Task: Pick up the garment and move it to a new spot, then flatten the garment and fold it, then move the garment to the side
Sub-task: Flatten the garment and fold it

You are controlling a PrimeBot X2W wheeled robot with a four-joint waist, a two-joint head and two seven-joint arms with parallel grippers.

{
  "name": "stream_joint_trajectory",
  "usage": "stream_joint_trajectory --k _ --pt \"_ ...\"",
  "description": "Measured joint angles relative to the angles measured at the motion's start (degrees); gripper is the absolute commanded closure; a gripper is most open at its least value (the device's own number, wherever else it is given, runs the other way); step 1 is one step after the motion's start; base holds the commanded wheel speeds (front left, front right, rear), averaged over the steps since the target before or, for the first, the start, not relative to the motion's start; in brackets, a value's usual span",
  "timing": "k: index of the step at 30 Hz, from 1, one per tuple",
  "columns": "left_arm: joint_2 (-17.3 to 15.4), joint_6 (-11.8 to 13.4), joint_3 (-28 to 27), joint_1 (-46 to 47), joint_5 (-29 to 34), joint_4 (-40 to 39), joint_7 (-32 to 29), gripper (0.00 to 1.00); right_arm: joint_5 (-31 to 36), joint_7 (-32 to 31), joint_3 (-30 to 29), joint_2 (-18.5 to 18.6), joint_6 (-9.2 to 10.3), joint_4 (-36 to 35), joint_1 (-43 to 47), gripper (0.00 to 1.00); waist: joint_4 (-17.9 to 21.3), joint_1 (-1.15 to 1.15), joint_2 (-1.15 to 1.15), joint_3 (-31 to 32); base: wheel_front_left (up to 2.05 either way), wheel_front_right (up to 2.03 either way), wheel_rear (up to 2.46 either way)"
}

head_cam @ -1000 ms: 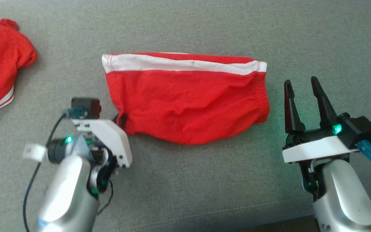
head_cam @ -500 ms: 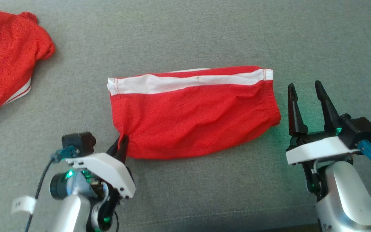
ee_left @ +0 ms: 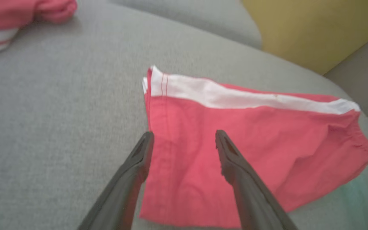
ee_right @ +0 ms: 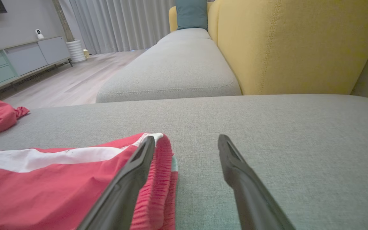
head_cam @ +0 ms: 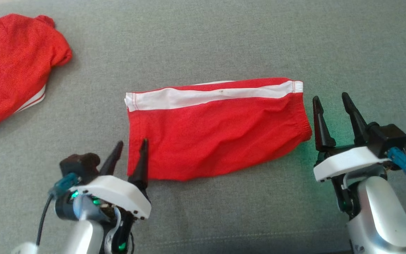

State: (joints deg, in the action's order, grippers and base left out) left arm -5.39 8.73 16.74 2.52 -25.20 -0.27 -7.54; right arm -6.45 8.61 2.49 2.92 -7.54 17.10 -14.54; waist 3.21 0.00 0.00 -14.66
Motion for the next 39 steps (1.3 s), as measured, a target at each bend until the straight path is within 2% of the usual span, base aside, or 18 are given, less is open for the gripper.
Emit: stream_joint_trajectory --k 5,12,16,24,32,33,35,37,38,39 --pt "0.0 -1.7 -0.2 0.0 1.4 -0.7 7.8 0.0 0.7 -3.2 -0.4 0.0 0.0 -0.3 0.2 0.0 -0.5 0.0 0.0 1.1 0.0 0.0 0.0" --pt "0.0 -2.1 -0.9 0.0 3.2 -1.2 17.0 0.0 0.6 -12.3 1.1 0.0 0.0 0.2 2.0 0.0 -1.3 0.0 0.0 3.2 0.0 0.0 0.0" --pt "0.0 -1.7 -1.1 -0.9 3.4 -0.7 18.6 0.0 -0.4 -18.1 1.9 1.1 0.0 1.9 2.1 0.0 -2.1 0.0 0.0 4.1 0.0 0.0 0.0" --pt "0.1 -1.2 -1.5 -3.0 3.3 0.7 19.8 0.0 -8.0 -29.5 3.4 5.1 0.0 8.4 -3.4 0.0 -4.2 0.0 0.0 5.0 0.0 0.0 0.0" --pt "0.3 -1.2 -1.5 -2.8 3.2 2.0 20.3 0.0 -16.5 -36.8 6.0 7.6 0.0 14.5 -8.2 0.0 -5.8 0.0 0.0 4.4 0.0 0.0 0.0" --pt "0.3 -1.2 -1.5 -2.8 3.2 2.2 20.4 0.0 -17.3 -37.4 6.3 8.1 0.0 15.0 -8.7 0.12 -5.9 0.0 0.0 4.2 0.0 0.0 0.0" --pt "0.3 -1.2 -1.5 -2.4 2.8 2.5 20.5 0.0 -18.5 -38.2 6.7 8.8 0.0 15.7 -9.8 0.46 -6.2 0.0 0.0 4.1 0.0 0.0 0.0" --pt "0.3 -1.2 -1.6 -2.2 2.8 2.7 20.6 0.0 -20.2 -38.9 7.3 8.9 0.0 16.6 -10.6 0.63 -6.2 0.0 0.0 4.1 0.0 0.0 0.0" --pt "0.3 -1.2 -1.6 -2.2 2.8 2.8 20.8 0.0 -20.9 -39.1 7.9 9.0 0.0 16.9 -10.8 0.63 -6.2 0.0 0.0 4.1 0.0 0.0 0.0" --pt "0.3 -1.2 -1.6 -2.2 2.8 2.9 20.8 0.0 -21.4 -39.1 8.3 9.2 0.0 16.9 -10.8 0.7 -6.2 0.0 0.0 4.1 0.0 0.0 0.0"
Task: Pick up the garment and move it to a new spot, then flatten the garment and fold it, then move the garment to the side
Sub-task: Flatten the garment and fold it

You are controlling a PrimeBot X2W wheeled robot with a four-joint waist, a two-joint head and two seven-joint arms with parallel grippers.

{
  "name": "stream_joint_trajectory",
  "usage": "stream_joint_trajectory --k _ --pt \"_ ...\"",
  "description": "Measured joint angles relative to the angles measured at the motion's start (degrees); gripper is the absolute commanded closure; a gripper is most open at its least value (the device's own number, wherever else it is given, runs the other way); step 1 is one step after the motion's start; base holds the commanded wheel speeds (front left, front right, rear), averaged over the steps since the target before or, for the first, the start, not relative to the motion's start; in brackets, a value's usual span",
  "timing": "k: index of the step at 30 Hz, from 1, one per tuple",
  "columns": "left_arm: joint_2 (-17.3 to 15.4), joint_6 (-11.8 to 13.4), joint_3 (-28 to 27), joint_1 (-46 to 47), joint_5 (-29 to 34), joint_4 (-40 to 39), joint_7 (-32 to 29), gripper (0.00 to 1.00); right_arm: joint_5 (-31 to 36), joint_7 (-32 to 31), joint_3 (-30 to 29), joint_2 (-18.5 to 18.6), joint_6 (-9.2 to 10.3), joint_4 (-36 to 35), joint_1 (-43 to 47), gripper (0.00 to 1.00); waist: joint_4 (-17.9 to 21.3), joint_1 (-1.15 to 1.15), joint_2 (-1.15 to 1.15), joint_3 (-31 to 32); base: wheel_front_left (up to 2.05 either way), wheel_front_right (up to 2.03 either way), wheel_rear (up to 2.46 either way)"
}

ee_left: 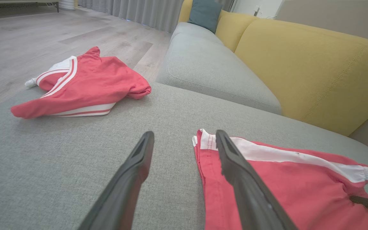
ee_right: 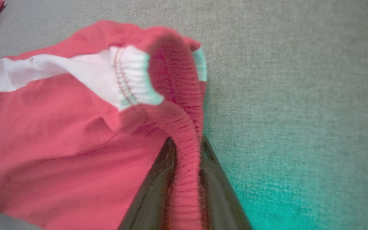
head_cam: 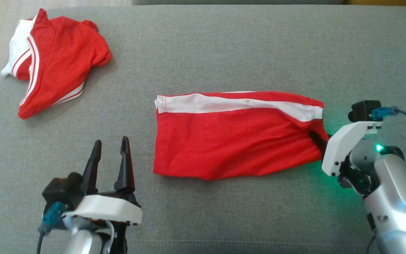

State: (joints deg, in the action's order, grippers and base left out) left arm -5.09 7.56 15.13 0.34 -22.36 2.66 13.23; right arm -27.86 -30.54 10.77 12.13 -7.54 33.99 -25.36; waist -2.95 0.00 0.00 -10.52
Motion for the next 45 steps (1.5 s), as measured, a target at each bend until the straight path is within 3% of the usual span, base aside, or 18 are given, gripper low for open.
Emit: stream_joint_trajectory --k 2,7,15,22,27,36,45 --pt "0.0 0.0 -0.2 0.0 0.0 0.3 0.1 0.0 -0.9 0.0 0.8 0.9 0.0 0.0 0.0 1.0 0.2 0.0 0.0 0.0 0.0 0.0 0.0" --pt "0.0 0.3 -0.3 0.0 0.0 0.3 0.2 0.0 -3.0 -0.6 2.8 2.2 0.0 -0.3 -0.6 1.0 1.1 0.0 0.0 0.1 0.0 0.0 0.0" --pt "0.0 0.6 -0.2 0.0 0.0 0.3 0.1 0.0 -3.5 -1.8 2.1 10.2 0.0 -1.9 -1.0 1.0 3.0 0.0 0.0 -0.3 0.0 0.0 0.0" --pt "-0.1 1.0 0.0 0.0 0.0 0.2 0.1 0.0 -4.5 -2.8 0.3 13.4 0.0 -5.5 -0.9 1.0 4.0 0.0 0.0 -0.4 0.0 0.0 0.0" --pt "-0.2 1.1 0.0 0.0 0.0 0.2 0.1 0.0 -8.1 -3.5 2.3 13.0 0.0 -10.0 0.0 1.0 4.5 0.0 0.0 -0.1 0.0 0.0 0.0" --pt "-0.3 1.5 0.6 0.0 0.0 0.3 -0.5 0.0 -13.7 -4.3 11.0 9.8 0.0 -20.6 2.6 1.0 4.2 0.0 0.0 0.3 0.0 0.0 0.0" --pt "-0.2 1.6 0.8 0.2 -0.5 0.4 -0.5 0.0 -15.2 -3.2 16.2 4.7 0.0 -21.7 1.2 1.0 1.6 0.0 0.0 0.1 0.0 0.0 0.0"
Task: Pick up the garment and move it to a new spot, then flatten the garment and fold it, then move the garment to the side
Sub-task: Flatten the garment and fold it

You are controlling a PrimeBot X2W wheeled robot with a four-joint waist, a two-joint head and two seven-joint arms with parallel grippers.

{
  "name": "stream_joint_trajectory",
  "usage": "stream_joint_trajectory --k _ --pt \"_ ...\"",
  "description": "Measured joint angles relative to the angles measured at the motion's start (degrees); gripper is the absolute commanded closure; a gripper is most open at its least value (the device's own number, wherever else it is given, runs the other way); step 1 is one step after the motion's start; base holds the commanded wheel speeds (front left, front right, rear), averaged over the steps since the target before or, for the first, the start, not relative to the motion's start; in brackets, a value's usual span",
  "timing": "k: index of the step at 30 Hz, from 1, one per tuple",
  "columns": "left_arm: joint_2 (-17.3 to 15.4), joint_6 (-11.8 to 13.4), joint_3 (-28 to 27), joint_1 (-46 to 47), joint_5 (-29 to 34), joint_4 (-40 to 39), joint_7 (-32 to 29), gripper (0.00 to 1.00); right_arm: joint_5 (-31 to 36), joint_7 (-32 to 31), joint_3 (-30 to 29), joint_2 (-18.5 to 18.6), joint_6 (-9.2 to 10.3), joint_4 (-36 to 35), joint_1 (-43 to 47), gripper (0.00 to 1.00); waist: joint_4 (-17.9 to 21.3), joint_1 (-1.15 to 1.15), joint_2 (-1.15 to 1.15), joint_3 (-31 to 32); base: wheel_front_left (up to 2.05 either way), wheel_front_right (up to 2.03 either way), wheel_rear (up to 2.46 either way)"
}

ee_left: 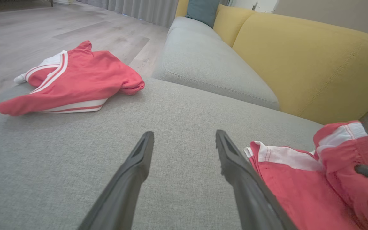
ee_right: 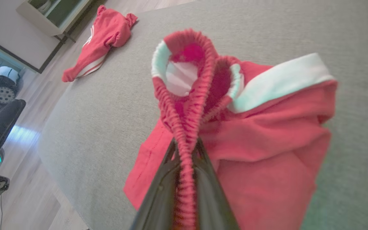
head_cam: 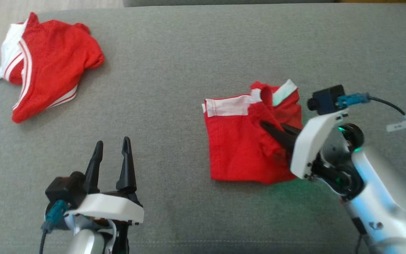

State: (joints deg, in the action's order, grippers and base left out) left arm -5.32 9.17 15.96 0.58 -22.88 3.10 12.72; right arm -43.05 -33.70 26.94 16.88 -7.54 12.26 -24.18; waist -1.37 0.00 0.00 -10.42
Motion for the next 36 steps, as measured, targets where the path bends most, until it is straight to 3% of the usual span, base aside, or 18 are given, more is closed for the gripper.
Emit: stream_joint_trajectory --k 13,14,15,16,17,29,36 --pt "0.2 0.0 0.8 0.9 -0.7 1.1 0.2 0.0 1.4 4.1 3.3 -5.5 0.0 11.1 -3.7 0.98 -3.9 0.0 0.0 0.4 0.0 0.0 0.0" --pt "0.2 0.0 0.9 0.9 -0.7 1.2 0.3 0.0 1.6 4.5 3.4 -5.7 0.0 11.7 -3.9 0.67 -4.0 0.0 0.0 0.5 0.0 0.0 0.0" --pt "0.2 0.0 1.0 0.9 -0.7 1.3 0.3 0.0 1.7 4.8 3.6 -6.0 0.0 12.2 -4.0 0.51 -4.1 0.0 0.0 0.5 0.0 0.0 0.0" --pt "0.2 0.0 1.1 0.9 -0.7 1.4 0.3 0.0 1.7 5.2 3.8 -6.4 0.0 12.7 -4.2 0.19 -4.1 0.0 0.0 0.6 0.0 0.0 0.0" --pt "0.2 0.0 1.3 0.9 -0.7 1.4 0.3 0.0 1.7 5.5 4.0 -6.6 0.0 13.0 -4.3 0.0 -4.1 0.0 0.0 0.7 0.0 0.0 0.0" --pt "0.2 0.4 1.8 0.8 -1.0 1.6 0.5 0.0 -1.0 13.3 5.4 -8.0 0.0 10.8 -4.7 0.0 -3.0 0.0 0.0 1.8 0.0 0.0 0.0" --pt "0.2 0.5 1.7 0.8 -1.0 1.0 1.0 0.0 7.8 24.7 0.9 -6.8 0.0 10.8 -4.8 0.0 -2.1 0.0 0.0 2.5 0.0 0.0 0.0"
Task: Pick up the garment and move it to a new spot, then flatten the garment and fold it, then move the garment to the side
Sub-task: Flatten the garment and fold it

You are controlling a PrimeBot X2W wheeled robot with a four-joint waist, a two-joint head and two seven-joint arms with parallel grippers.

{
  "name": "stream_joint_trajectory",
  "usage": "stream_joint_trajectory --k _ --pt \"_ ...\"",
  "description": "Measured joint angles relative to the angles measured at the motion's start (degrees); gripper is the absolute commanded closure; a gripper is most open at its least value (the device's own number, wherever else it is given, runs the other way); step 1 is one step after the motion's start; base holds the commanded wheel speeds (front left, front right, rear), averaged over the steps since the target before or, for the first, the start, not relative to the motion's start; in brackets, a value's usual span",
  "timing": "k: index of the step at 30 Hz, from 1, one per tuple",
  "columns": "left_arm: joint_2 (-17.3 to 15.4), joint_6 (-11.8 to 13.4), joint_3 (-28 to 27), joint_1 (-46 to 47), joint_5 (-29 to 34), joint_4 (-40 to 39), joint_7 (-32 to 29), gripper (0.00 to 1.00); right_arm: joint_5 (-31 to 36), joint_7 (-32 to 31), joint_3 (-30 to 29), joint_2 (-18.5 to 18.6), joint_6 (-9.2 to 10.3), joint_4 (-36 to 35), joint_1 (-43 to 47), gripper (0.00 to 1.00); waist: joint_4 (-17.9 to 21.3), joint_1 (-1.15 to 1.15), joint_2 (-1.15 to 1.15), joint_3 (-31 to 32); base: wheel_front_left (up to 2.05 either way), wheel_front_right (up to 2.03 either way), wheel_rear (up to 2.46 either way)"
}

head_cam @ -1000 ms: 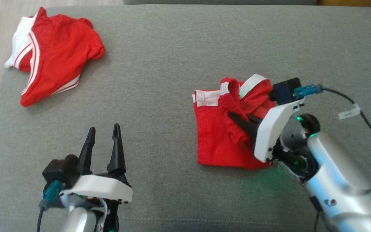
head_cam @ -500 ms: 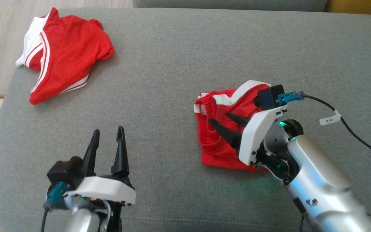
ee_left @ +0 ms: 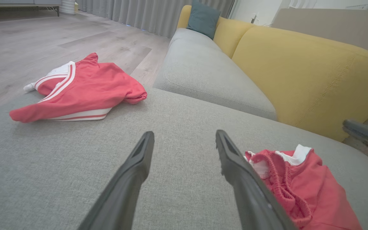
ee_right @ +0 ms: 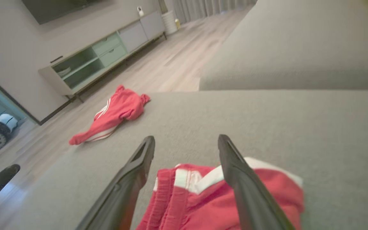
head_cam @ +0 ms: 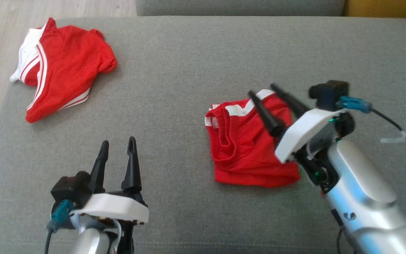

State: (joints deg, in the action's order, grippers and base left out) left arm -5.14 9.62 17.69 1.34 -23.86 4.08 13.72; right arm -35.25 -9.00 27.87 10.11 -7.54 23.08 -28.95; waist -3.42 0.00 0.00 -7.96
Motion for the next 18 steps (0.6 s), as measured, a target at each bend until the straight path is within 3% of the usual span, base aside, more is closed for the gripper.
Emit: stream_joint_trajectory --k 8,18 --pt "0.1 0.0 -0.2 0.0 0.1 0.2 0.5 0.0 11.0 10.0 -8.2 -0.5 0.0 -0.9 2.0 0.0 1.6 0.0 0.0 1.3 0.0 0.0 0.0" --pt "0.2 0.0 -2.0 -2.1 3.5 1.5 0.6 0.0 22.3 17.2 -20.7 -5.9 0.0 -6.7 16.9 0.0 3.8 0.0 0.0 4.3 0.0 0.0 0.0"
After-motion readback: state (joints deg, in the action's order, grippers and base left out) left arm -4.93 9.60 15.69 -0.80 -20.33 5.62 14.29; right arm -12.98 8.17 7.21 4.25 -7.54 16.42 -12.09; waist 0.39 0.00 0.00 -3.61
